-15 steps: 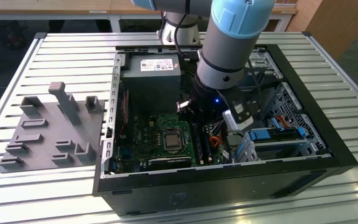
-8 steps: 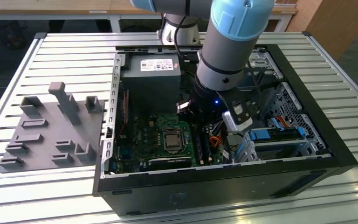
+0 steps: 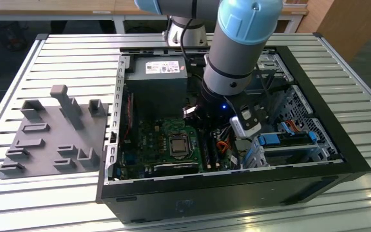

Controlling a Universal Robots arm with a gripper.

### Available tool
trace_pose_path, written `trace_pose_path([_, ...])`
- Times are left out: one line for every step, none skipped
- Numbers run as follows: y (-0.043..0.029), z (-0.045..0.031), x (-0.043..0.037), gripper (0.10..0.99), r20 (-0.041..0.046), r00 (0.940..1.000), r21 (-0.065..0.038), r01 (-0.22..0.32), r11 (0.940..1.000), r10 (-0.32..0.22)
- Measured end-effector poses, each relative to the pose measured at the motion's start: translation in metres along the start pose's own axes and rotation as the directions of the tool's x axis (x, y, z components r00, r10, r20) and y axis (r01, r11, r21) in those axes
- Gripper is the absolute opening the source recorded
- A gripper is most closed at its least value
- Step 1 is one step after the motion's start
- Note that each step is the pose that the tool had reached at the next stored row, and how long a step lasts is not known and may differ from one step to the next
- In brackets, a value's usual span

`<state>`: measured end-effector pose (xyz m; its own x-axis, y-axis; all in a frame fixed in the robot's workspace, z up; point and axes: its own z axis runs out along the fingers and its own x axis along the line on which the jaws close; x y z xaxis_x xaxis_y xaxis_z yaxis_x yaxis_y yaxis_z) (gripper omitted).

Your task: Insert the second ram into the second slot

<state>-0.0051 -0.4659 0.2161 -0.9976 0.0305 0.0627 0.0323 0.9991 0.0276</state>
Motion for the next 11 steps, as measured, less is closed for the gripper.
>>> trace_pose_path([0.0000,0.0006,0.0000,0.106,-0.0001,1.0000,0.000,0.000,1.0000,0.000])
trace_pose_path([-0.0001,0.0007,0.0000,0.106,0.0000,1.0000,0.000,0.000,1.0000,0.000])
trace_pose_path([0.0000,0.0008,-0.0001,0.106,0.0000,1.0000,0.000,0.000,1.0000,0.000])
trace_pose_path([0.0000,0.0008,-0.0001,0.106,0.0002,1.0000,-0.001,0.000,1.0000,0.000])
trace_pose_path([0.0001,0.0001,-0.0001,0.106,0.0005,1.0000,-0.001,0.000,1.0000,0.000])
trace_pose_path([0.0003,-0.0009,0.0000,0.106,0.0007,1.0000,-0.003,0.000,1.0000,0.000])
trace_pose_path([0.0006,-0.0023,0.0000,0.106,0.0010,1.0000,-0.004,0.000,1.0000,0.000])
trace_pose_path([0.0005,-0.0041,0.0002,0.106,0.0006,1.0000,-0.003,0.000,1.0000,0.000])
trace_pose_path([0.0003,-0.0052,0.0003,0.106,0.0003,1.0000,-0.002,0.000,1.0000,0.000])
trace_pose_path([0.0003,-0.0059,0.0004,0.106,0.0003,1.0000,-0.002,0.000,1.0000,0.000])
trace_pose_path([0.0003,-0.0070,0.0004,0.106,0.0003,1.0000,-0.002,0.000,1.0000,0.000])
